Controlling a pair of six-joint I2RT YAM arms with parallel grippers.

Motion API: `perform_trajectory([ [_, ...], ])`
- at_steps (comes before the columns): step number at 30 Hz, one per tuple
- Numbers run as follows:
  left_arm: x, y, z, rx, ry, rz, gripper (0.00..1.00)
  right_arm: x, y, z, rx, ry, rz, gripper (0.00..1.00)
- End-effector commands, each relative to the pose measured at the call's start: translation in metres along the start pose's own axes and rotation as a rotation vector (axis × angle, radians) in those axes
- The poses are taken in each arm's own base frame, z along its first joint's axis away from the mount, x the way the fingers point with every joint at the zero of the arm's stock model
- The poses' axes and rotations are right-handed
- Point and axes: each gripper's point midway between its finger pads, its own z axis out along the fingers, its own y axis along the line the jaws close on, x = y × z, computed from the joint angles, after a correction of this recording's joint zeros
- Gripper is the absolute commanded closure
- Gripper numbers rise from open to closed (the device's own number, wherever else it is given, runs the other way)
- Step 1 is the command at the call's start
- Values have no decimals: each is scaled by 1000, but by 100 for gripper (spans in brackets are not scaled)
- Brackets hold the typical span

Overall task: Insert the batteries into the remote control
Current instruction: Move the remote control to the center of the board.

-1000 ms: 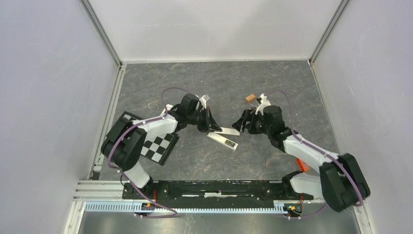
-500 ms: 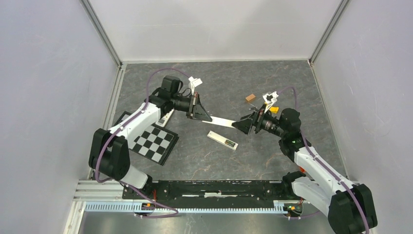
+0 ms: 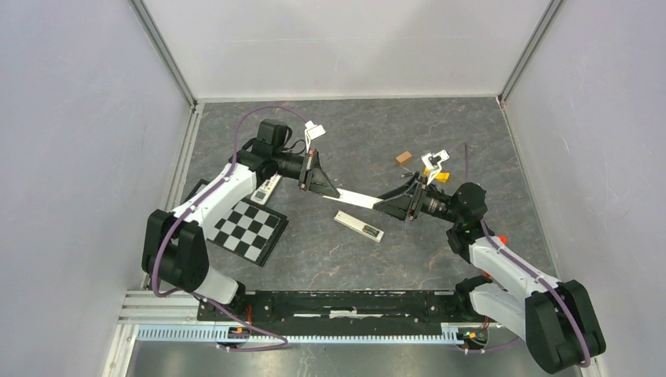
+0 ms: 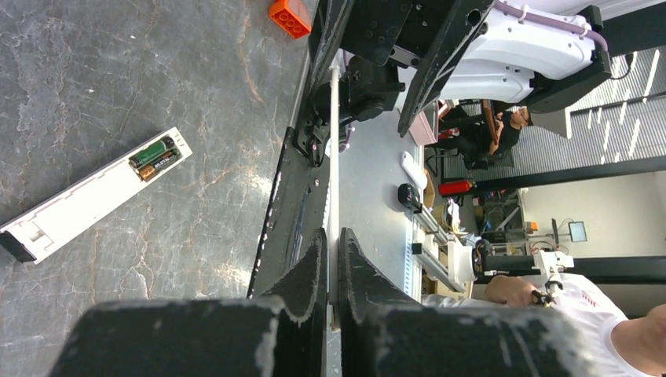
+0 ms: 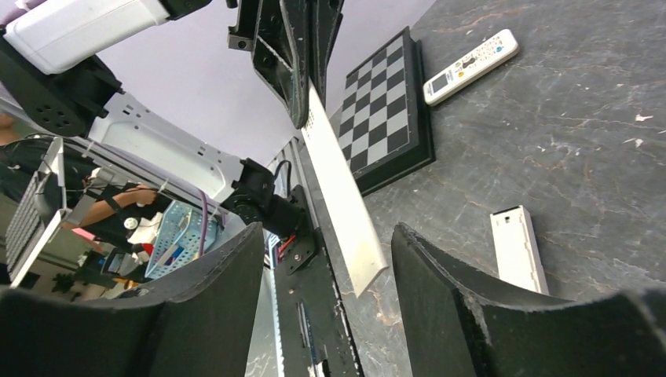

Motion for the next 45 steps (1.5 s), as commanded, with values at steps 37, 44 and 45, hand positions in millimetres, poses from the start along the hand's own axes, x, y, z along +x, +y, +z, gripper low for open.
perform_trajectory([
  [37, 4, 95, -14, -807, -295, 73, 2, -12, -137, -62, 897, -29, -3, 100],
  [44, 76, 114, 34, -875, -215, 163, 41, -9, -145, -78, 966, -25, -15, 100],
  [45, 80, 120, 33, -921, -215, 178, 41, -8, -145, -78, 968, -22, -14, 100],
])
